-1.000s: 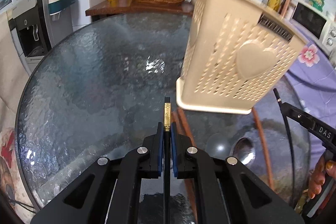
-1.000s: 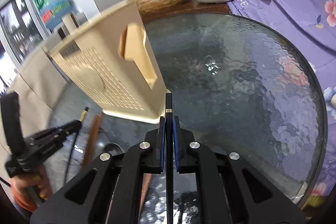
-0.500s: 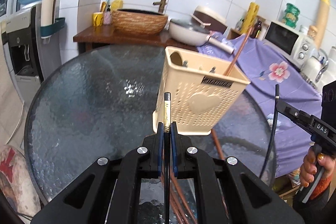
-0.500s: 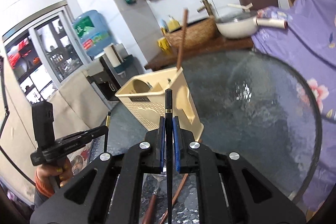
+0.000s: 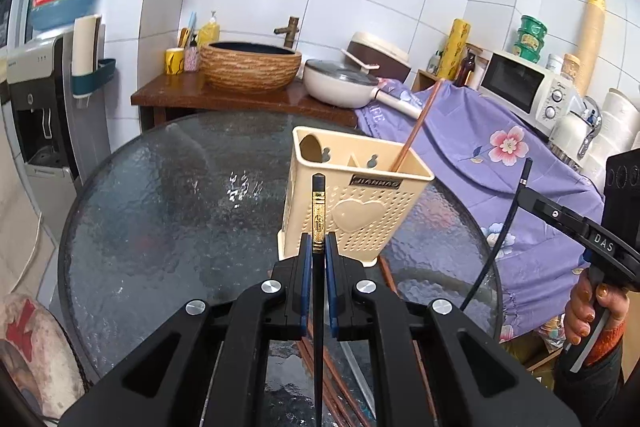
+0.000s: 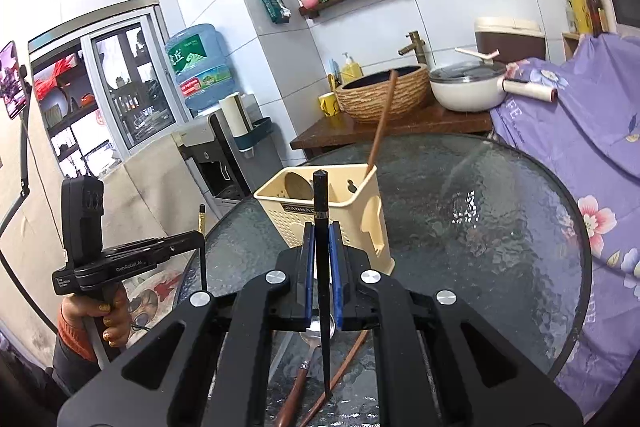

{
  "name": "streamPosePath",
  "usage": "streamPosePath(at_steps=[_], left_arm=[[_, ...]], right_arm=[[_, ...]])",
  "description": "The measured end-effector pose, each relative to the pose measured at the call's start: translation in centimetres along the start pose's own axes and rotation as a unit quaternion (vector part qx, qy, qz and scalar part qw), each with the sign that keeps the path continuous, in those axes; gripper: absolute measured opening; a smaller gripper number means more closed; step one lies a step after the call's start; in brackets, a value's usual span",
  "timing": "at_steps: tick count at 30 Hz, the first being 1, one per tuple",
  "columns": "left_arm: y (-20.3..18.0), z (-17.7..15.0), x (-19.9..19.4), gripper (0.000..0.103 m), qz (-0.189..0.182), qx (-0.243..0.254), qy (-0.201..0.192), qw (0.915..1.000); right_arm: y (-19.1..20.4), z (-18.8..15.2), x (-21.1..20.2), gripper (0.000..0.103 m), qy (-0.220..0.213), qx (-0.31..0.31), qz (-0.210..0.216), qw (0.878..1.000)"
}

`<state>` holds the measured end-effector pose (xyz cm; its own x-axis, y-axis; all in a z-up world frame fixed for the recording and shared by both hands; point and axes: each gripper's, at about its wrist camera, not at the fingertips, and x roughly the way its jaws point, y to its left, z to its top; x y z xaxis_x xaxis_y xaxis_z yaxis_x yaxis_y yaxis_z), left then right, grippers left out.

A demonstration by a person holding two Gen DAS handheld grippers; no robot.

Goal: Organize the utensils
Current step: 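Lift both black chopsticks and lower them into the cream holder with both tools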

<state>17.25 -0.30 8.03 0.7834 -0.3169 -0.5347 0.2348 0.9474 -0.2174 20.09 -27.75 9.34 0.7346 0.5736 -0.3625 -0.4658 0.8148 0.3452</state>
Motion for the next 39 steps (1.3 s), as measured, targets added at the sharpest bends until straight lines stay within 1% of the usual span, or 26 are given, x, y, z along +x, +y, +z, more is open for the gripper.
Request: streamPosePath(at_steps=[7, 13, 18, 22, 26, 30, 33, 37, 39], left_arm=[[-0.7, 0.7, -2.0, 0.007, -0.005, 0.016, -0.022, 0.9996], [-0.9, 1.6, -2.6, 0.007, -0.003, 0.025, -0.035, 0.9991], [-1.5, 2.7, -2.9, 0.007, -0.006, 0.034, -0.043, 0.9985], [-2.2, 4.3, -3.5, 0.007, -0.017, 0.046, -0.054, 0.9973], [-3.1, 7.3, -4.2, 0.007, -0.038, 0.055, -0.066, 0.9956], [-4.0, 10.2, -4.8, 0.007, -0.046, 0.064, -0.077, 0.9939], [-4.8, 12.9, -5.5, 0.007, -0.041, 0.072, -0.095, 0.9921], [-5.5, 16.4, -6.0, 0.007, -0.029, 0.071, -0.120, 0.9898], [-5.6, 18.0, -5.7, 0.007, -0.014, 0.068, -0.135, 0.9885]], right_arm=[[1.5, 1.1, -0.8, 0.008, -0.013, -0.028, -0.002, 1.000], [2.4, 2.3, -0.9, 0.008, -0.016, -0.045, 0.002, 0.999], [3.2, 3.3, -0.7, 0.008, -0.018, -0.057, 0.004, 0.998], [3.6, 4.4, -0.5, 0.008, -0.019, -0.062, 0.008, 0.998], [4.3, 6.3, -0.3, 0.008, -0.026, -0.071, 0.013, 0.997], [5.1, 8.7, -0.2, 0.008, -0.034, -0.076, 0.015, 0.996], [5.7, 11.2, -0.3, 0.008, -0.049, -0.076, 0.019, 0.996], [6.6, 14.5, -0.3, 0.008, -0.078, -0.088, 0.003, 0.993], [6.9, 15.8, 0.1, 0.008, -0.089, -0.089, -0.008, 0.992]])
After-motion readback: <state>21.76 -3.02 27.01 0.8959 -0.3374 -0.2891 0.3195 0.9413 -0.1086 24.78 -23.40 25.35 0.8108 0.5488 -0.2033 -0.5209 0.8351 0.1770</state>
